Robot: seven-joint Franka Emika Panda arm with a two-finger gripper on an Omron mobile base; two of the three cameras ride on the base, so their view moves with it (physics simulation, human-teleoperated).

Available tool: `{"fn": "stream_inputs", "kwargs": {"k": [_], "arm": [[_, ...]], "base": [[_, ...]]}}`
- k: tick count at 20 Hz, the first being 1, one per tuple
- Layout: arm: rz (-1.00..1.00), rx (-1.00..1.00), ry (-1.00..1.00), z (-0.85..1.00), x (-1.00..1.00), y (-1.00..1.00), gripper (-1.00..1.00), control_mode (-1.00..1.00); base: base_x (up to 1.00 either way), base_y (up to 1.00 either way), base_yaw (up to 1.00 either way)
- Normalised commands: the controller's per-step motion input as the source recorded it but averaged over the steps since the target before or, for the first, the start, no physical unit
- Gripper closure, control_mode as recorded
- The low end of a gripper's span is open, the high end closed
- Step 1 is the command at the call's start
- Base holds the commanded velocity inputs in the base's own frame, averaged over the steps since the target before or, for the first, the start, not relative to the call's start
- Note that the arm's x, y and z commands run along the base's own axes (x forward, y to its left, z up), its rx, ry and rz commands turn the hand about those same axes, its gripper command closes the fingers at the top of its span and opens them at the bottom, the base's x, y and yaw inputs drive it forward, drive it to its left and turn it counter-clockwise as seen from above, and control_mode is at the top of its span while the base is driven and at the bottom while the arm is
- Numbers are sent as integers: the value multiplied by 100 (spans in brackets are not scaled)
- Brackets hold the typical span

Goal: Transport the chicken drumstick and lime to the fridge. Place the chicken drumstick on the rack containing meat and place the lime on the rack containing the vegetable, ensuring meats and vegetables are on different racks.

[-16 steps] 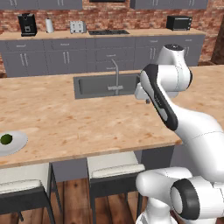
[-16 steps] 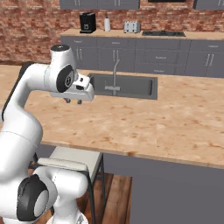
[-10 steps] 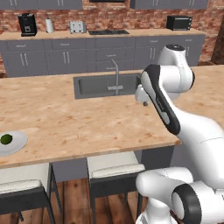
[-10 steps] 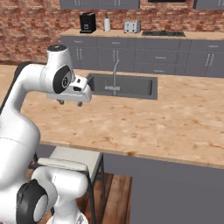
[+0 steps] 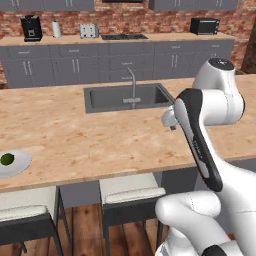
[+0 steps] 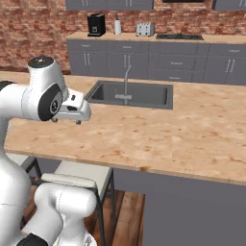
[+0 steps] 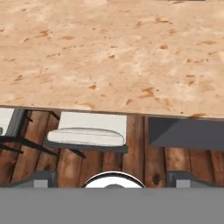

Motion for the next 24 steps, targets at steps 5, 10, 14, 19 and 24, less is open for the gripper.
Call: {"fn": "stream_inputs", "kwargs": {"k": [5, 10, 14, 19, 24], "arm": [[0, -1, -20, 35, -70, 0, -100, -100], [0, 0, -21, 41, -53, 0, -100, -100], [0, 0, -8, 36, -44, 4, -100, -100], [0, 2, -1, 18, -22, 11, -100, 100], [0, 0, 0, 0, 0, 0, -100, 100]], "base": [[0, 0, 0], [0, 0, 0], [0, 0, 0], [-43, 47, 0], [-61, 100, -3]]}}
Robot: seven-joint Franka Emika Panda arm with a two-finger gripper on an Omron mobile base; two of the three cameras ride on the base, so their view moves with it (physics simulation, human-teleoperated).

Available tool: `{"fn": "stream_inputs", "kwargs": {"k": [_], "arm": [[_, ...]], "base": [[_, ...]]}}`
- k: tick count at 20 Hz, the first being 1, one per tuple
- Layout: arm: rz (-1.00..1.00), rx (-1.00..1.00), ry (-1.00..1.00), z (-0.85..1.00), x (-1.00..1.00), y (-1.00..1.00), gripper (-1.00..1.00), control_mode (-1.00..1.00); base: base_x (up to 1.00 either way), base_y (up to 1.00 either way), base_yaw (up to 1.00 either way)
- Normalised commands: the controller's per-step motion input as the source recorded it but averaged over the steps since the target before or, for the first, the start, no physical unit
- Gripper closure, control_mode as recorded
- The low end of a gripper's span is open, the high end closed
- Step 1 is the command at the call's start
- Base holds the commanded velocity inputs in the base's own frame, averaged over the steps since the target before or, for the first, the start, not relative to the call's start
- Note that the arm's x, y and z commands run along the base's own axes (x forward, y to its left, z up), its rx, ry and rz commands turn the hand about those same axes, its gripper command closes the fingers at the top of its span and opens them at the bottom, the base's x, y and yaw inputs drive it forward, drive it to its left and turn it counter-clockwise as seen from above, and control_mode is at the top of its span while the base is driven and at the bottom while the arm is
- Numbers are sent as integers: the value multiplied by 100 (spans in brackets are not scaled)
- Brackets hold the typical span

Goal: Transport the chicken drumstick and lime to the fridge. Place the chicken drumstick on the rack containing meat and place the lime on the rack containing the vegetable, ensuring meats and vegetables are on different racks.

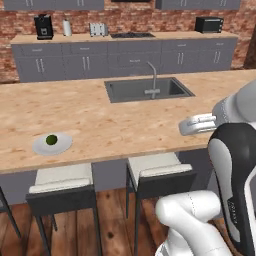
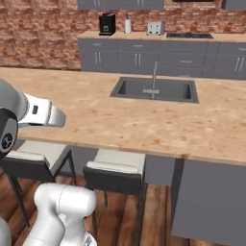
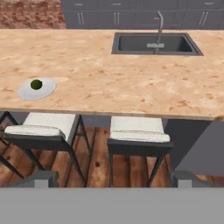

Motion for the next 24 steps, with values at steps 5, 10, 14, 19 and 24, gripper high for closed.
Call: {"fn": "stream_inputs", "kwargs": {"k": [5, 10, 14, 19, 24], "arm": [[0, 0, 0, 0, 0, 0, -100, 100], [0, 0, 0, 0, 0, 0, -100, 100], [0, 0, 0, 0, 0, 0, -100, 100], [0, 0, 0, 0, 0, 0, -100, 100], [0, 0, 0, 0, 0, 0, -100, 100]], "base": [[-30, 100, -1], [-6, 100, 0], [0, 95, -2], [28, 1, 0], [85, -5, 0]]}}
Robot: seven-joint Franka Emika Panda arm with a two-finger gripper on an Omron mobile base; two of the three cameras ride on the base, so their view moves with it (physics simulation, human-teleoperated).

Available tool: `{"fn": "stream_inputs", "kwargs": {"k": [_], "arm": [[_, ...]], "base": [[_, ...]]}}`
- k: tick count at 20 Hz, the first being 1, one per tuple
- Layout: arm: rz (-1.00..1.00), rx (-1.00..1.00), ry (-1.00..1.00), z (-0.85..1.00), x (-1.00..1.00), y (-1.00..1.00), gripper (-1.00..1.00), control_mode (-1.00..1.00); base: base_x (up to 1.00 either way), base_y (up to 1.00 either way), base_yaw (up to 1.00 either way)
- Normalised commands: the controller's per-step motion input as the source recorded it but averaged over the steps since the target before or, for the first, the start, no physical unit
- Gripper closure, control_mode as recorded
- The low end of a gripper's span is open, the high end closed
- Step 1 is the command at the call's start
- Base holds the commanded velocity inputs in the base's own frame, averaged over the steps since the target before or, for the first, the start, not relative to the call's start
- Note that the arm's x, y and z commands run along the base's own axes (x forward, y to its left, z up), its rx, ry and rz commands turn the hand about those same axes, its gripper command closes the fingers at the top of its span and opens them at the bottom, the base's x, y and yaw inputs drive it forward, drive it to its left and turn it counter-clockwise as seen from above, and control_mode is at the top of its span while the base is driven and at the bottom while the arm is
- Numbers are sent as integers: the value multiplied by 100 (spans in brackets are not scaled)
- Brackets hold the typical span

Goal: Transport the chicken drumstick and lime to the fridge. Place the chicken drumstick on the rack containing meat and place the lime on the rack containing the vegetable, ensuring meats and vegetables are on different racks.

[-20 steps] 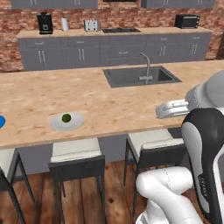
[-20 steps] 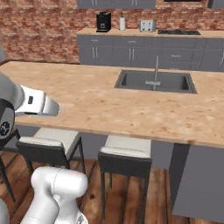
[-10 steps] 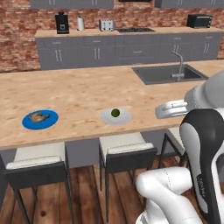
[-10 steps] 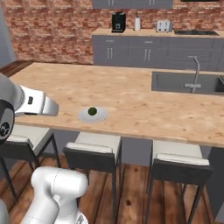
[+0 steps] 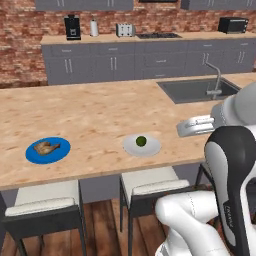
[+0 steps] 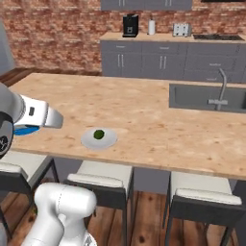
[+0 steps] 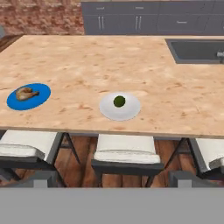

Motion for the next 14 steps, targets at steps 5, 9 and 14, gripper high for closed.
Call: {"fn": "stream_inputs", "kwargs": {"k": [5, 9, 14], "arm": [[0, 0, 0, 0, 0, 0, -100, 100], [0, 0, 0, 0, 0, 0, -100, 100], [0, 0, 0, 0, 20, 0, -100, -100]], "base": [[100, 0, 0], [99, 0, -2], [80, 0, -3]]}}
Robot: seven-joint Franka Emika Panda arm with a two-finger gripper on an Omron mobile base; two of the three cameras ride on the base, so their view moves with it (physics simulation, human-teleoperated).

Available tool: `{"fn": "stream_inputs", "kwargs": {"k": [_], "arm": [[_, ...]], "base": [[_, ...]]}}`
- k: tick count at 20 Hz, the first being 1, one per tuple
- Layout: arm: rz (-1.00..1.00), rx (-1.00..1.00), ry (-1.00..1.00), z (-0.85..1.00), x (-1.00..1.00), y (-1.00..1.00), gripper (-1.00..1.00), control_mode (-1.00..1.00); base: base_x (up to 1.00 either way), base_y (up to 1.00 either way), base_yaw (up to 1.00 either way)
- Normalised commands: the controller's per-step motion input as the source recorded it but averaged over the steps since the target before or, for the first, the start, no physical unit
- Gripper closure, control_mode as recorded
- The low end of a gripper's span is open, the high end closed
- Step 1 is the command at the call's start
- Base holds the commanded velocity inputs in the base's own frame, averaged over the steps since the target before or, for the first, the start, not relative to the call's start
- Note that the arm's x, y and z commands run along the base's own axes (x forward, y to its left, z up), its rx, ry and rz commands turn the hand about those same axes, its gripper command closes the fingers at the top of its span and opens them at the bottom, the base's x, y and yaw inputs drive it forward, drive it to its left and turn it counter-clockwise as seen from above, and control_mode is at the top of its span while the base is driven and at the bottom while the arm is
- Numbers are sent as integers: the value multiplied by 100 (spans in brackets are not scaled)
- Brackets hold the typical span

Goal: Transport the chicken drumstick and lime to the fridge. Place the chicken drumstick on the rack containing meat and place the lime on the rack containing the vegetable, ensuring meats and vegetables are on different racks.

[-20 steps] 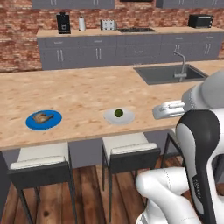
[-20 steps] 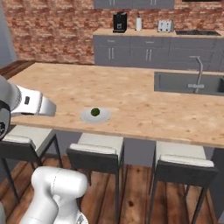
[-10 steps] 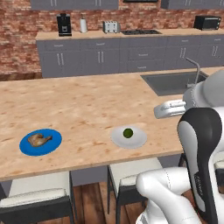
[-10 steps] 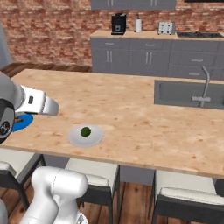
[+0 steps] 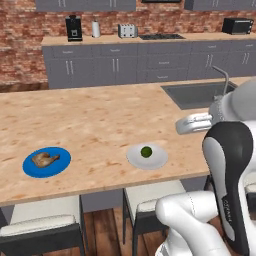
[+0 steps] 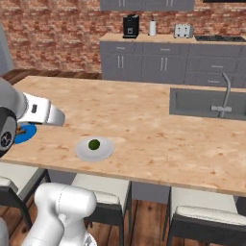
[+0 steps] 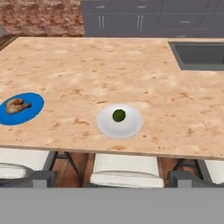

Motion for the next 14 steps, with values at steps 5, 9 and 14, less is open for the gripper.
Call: {"fn": "stream_inputs", "kwargs": {"k": [5, 9, 14], "arm": [[0, 0, 1, -28, 89, 0, -100, -100], [0, 0, 6, -48, 58, 0, -100, -100], [-5, -3, 16, -60, 58, 4, -100, -100]], "base": [[0, 0, 0], [0, 0, 0], [0, 0, 0]]}}
